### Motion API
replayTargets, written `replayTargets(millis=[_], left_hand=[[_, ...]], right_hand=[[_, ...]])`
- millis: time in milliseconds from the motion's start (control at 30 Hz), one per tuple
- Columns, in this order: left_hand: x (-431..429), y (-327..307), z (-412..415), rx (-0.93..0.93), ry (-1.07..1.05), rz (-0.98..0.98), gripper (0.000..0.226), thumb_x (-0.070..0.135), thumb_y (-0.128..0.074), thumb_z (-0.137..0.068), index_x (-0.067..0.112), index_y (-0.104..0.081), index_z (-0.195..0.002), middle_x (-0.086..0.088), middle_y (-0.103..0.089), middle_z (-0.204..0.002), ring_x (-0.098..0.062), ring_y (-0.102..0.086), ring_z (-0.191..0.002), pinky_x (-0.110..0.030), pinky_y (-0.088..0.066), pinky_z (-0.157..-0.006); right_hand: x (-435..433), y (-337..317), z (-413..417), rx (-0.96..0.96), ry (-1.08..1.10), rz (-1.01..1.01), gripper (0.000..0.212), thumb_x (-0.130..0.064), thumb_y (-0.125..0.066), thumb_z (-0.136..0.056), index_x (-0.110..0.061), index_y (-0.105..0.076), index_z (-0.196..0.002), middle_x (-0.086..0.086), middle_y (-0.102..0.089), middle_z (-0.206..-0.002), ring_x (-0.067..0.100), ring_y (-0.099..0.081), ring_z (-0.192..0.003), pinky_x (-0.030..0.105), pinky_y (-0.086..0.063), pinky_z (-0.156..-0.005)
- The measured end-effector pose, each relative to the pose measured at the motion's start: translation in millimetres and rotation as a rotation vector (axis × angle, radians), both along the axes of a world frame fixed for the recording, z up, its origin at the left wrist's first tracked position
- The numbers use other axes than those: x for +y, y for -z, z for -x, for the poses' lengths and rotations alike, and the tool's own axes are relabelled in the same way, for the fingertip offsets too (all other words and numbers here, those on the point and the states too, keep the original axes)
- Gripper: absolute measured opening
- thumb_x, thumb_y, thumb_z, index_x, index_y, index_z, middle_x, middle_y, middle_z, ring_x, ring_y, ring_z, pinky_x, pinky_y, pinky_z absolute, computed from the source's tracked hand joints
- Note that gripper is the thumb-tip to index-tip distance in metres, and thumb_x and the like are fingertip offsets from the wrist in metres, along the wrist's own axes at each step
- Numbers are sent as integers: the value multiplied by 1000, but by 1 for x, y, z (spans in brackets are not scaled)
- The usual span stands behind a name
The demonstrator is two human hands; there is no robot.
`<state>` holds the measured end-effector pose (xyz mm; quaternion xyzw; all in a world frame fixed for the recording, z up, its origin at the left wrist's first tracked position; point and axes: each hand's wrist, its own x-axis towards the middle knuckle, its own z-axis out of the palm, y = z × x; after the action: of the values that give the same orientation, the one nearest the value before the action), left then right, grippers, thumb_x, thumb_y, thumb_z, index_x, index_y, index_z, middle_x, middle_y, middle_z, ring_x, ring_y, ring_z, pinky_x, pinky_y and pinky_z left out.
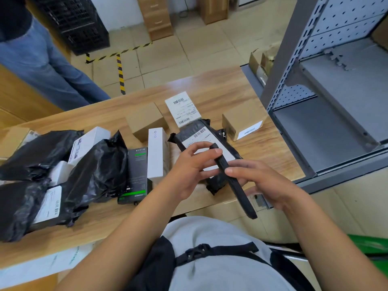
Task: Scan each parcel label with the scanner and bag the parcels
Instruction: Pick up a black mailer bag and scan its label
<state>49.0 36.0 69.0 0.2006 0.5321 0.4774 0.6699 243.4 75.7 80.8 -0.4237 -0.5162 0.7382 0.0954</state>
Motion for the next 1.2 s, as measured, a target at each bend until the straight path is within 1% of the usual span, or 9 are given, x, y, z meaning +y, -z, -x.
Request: replayTargets(millis=[200, 400, 500, 600, 700, 767, 933, 1033, 1200], left_hand=[[-3, 12, 8, -44, -26, 28, 53, 25, -88, -68, 18, -62, -113, -18, -68, -122, -31, -69, -106, -36, -57, -81], [3, 18, 26, -59, 70, 44, 49, 32, -84, -71, 19, -65, -115, -14, -65, -126, -28, -66, -113, -38, -55, -89], [6, 23, 38, 67, 17, 77, 39, 44, -75, -80, 23, -68, -112, -1, -67, -121, -18, -63, -115, -29, -56, -87], [8, 37, 49, 370, -78, 112, 36, 28, -73, -86, 27, -58, -119, 8, -61, -119, -6, -61, -102, -11, -49, -71], [3, 60, 45, 679, 47, 92, 79, 23, -79, -76, 28, -37, -144, 7, -38, -135, -10, -44, -122, -23, -39, -100], [0, 73, 35, 674, 82, 96, 93, 22, -79, -75, 26, -26, -152, 1, -29, -146, -16, -33, -135, -32, -30, -111], [9, 90, 33, 697, 97, 10, 89, 11, -70, -85, 17, -15, -156, -4, -16, -161, -21, -18, -147, -33, -16, -120], [16, 96, 38, 783, 128, -26, 82, 7, -66, -88, 15, -19, -155, -8, -14, -162, -27, -19, -147, -39, -19, -121], [18, 109, 46, 792, 214, -108, 81, 4, -63, -90, 18, -18, -156, -5, -5, -166, -27, -14, -148, -33, -14, -118]], right_hand=[[1, 1, 13, -39, 7, 33, 29, -42, -74, -76, -32, -81, -102, -4, -80, -101, 2, -72, -77, 16, -55, -60], [8, -5, 27, -148, -35, 67, 33, -45, -79, -66, -34, -81, -97, -4, -80, -97, 3, -72, -76, 18, -56, -61], [18, -14, 28, -315, -61, 26, 37, -58, -79, -54, -45, -79, -89, -11, -80, -93, 10, -73, -87, 33, -60, -74], [30, -26, 29, -514, -61, -102, 46, -64, -80, -47, -42, -76, -86, -15, -76, -89, 8, -68, -91, 32, -53, -75], [40, -38, 34, -838, -224, -310, 57, -65, -79, -51, -33, -68, -97, -6, -73, -93, 13, -73, -75, 31, -54, -66], [43, -46, 39, -1046, -377, -437, 54, -62, -78, -55, -26, -65, -93, -2, -74, -76, 14, -70, -53, 30, -56, -64], [42, -61, 54, -1301, -625, -600, 51, -63, -76, -55, -21, -56, -77, -2, -66, -66, 17, -61, -59, 28, -35, -50], [39, -66, 63, -1386, -713, -629, 50, -63, -76, -59, -22, -55, -78, -3, -64, -75, 16, -59, -62, 28, -34, -50], [33, -65, 62, -1456, -750, -677, 50, -65, -71, -56, -24, -59, -81, -4, -65, -79, 17, -63, -66, 28, -38, -52]])
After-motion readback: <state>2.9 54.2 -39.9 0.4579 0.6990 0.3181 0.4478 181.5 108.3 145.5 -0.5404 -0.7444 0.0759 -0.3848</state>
